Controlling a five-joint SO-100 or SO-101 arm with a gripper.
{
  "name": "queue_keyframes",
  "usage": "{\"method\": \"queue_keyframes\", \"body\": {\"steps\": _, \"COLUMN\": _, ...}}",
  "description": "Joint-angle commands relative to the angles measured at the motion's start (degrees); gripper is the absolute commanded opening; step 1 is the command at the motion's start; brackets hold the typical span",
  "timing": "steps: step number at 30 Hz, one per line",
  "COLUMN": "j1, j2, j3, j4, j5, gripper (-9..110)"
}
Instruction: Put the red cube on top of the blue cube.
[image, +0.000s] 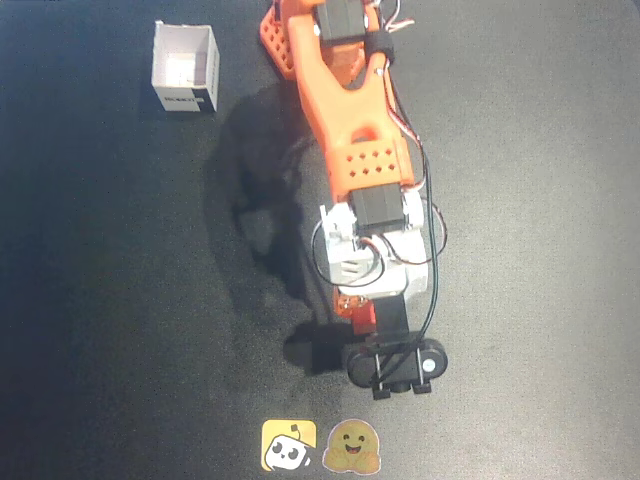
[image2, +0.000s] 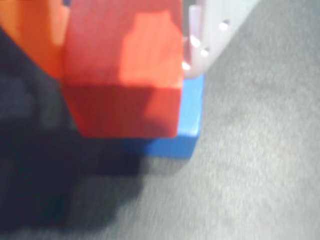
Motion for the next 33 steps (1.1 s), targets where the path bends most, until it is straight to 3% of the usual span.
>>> {"method": "queue_keyframes", "body": {"steps": 1, "j1": -0.62, "j2": 5.8, "j3": 2.64, "j4": -2.81, "j5": 0.62, "gripper": 2}}
{"method": "queue_keyframes", "body": {"steps": 21, "j1": -2.55, "j2": 9.49, "j3": 12.39, "j4": -9.4, "j5": 0.7, "gripper": 2}}
{"method": "queue_keyframes", "body": {"steps": 33, "j1": -3.16, "j2": 9.76, "j3": 13.97, "j4": -12.22, "j5": 0.79, "gripper": 12}}
